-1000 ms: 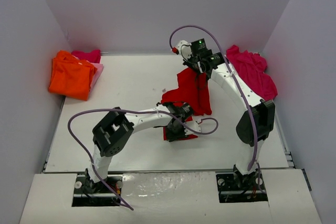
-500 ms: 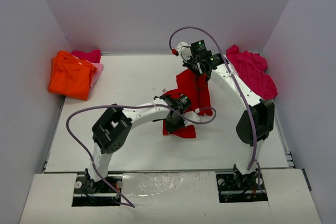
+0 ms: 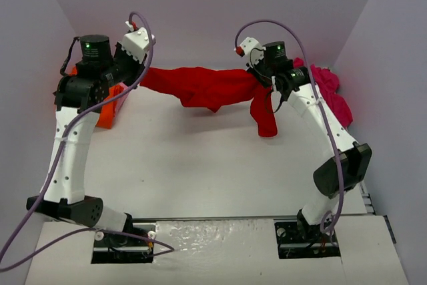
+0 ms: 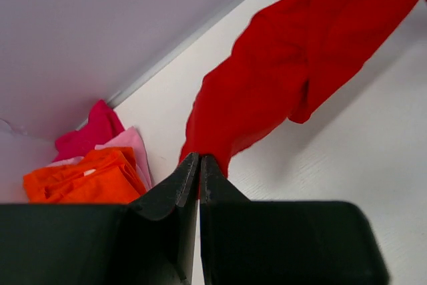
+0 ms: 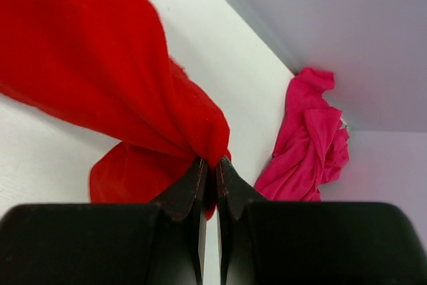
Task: Fold and stack the t-shirts
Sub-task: Flatten out the tshirt
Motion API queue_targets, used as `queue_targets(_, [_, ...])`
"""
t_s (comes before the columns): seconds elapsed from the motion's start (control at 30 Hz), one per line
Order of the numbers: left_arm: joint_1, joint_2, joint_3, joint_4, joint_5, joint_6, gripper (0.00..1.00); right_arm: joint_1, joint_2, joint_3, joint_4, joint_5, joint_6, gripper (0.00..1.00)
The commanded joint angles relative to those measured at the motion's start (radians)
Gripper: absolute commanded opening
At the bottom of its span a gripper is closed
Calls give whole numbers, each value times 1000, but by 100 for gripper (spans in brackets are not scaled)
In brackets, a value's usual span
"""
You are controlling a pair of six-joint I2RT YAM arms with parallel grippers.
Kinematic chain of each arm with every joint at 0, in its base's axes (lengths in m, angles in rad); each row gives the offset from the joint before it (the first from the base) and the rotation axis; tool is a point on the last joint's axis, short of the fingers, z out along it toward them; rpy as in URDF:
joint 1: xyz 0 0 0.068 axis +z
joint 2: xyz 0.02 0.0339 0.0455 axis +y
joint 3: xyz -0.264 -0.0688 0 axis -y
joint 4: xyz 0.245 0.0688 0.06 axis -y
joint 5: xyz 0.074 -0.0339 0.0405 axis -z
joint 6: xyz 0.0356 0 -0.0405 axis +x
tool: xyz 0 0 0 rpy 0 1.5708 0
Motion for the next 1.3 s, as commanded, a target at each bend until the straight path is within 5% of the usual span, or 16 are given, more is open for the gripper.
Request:
queue_targets(0.0, [30,-24,62,-53,69,-22,0,1,-173,-17,107,-81,38,0])
queue_targets(0.2, [44,21,193,-108,69,-8,0,-1,-238,-94,76,-156,27,0])
queue_targets(0.43, [70,165,274,-90,71,-16,0,-1,-92,-130,50,-139,-39,4])
queue_targets(0.57, [101,181,258,-81,92,-16,0,6,-20,-82,-67,-187,-76,48])
queue_targets(0.63, [112,172,231,-73,102,-11,0,16,5,-73,-138,-203,-106,87])
queue_targets(0.67, [113,167,214,-73,102,-6,0,21,8,-79,-150,-191,-130,91])
queue_targets(1.03, [132,168,162,-60,99,13,0,55,113,-95,-170,-182,-145,83])
queue_targets(1.27, [133,174,151,-57,98,15,0,63,371,111,-171,-130,-125,67])
